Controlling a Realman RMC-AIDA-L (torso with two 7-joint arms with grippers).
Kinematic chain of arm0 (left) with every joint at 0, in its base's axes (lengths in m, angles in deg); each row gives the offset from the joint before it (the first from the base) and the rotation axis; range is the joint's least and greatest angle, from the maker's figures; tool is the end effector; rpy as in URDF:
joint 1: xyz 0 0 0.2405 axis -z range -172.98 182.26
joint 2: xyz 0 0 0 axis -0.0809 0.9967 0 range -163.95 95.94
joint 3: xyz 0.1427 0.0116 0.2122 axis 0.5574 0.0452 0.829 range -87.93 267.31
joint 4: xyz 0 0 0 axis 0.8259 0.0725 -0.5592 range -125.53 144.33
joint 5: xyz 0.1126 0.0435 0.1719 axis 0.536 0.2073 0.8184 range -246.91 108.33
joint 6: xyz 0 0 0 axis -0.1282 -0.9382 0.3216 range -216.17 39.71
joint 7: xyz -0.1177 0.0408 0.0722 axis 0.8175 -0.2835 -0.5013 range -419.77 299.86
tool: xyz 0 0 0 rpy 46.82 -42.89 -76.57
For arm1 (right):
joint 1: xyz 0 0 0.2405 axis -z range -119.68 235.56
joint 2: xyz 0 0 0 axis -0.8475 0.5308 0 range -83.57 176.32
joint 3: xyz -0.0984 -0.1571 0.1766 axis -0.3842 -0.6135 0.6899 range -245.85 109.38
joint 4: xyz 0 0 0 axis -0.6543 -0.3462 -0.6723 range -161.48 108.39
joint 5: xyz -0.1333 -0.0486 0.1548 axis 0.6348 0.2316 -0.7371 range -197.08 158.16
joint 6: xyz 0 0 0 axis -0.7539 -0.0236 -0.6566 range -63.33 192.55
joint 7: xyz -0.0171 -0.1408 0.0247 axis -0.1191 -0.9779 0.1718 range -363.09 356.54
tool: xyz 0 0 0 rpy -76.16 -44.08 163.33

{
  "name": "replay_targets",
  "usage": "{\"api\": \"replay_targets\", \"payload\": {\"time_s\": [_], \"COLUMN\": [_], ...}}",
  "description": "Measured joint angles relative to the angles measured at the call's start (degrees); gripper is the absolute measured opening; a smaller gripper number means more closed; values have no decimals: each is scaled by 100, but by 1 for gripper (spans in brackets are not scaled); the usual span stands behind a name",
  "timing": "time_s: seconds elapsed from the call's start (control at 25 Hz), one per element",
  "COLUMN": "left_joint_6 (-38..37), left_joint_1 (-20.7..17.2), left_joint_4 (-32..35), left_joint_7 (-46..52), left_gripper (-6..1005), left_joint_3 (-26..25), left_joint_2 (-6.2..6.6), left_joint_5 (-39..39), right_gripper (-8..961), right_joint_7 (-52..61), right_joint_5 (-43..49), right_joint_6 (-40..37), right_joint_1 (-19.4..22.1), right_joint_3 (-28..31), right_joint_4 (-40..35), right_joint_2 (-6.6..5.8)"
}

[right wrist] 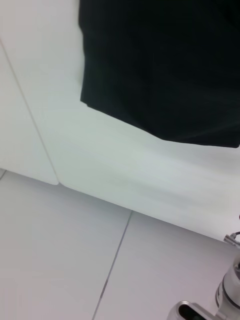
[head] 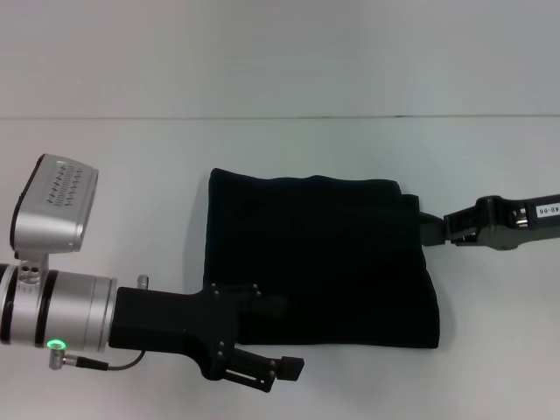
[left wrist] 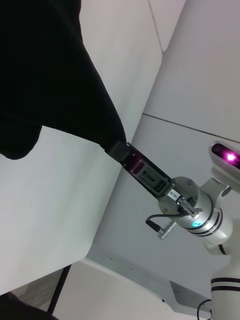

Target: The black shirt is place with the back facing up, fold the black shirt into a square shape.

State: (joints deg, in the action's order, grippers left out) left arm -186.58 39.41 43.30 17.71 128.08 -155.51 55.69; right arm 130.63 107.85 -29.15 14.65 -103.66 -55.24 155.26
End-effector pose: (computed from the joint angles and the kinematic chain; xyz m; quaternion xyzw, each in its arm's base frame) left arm -0.2371 0.3046 -0.0357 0.9575 0.1826 0.2229 0.0129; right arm 0.2427 0.3724 0.0399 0.7929 -0.5859 -0.1671 0.0094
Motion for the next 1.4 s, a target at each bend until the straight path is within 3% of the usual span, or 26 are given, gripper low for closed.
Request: {"api": "replay_targets", "payload": {"time_s": [0.6, 1.0, 1.24, 1.4], "left_joint_6": [204, 224, 266, 685], "left_joint_1": [29, 47, 76, 73], "left_joint_4": [2, 2, 2, -5], "left_joint_7": [115, 187, 244, 513], "left_gripper": [949, 949, 950, 949], "left_joint_3": [-8, -263, -650, -822], "left_joint_2": [1, 21, 48, 41], "left_joint_5": [-9, -31, -159, -353], "right_gripper": [73, 79, 82, 84], "right_joint_7": [-23, -161, -312, -403], "right_joint_5": [-4, 60, 72, 131], "right_joint_6": [-15, 139, 678, 1015], "right_joint_1": [-164, 206, 443, 469], "right_joint_3": [20, -361, -612, -675], "right_joint_4": [-143, 35, 280, 400], "right_joint_2": [-42, 106, 102, 110]}}
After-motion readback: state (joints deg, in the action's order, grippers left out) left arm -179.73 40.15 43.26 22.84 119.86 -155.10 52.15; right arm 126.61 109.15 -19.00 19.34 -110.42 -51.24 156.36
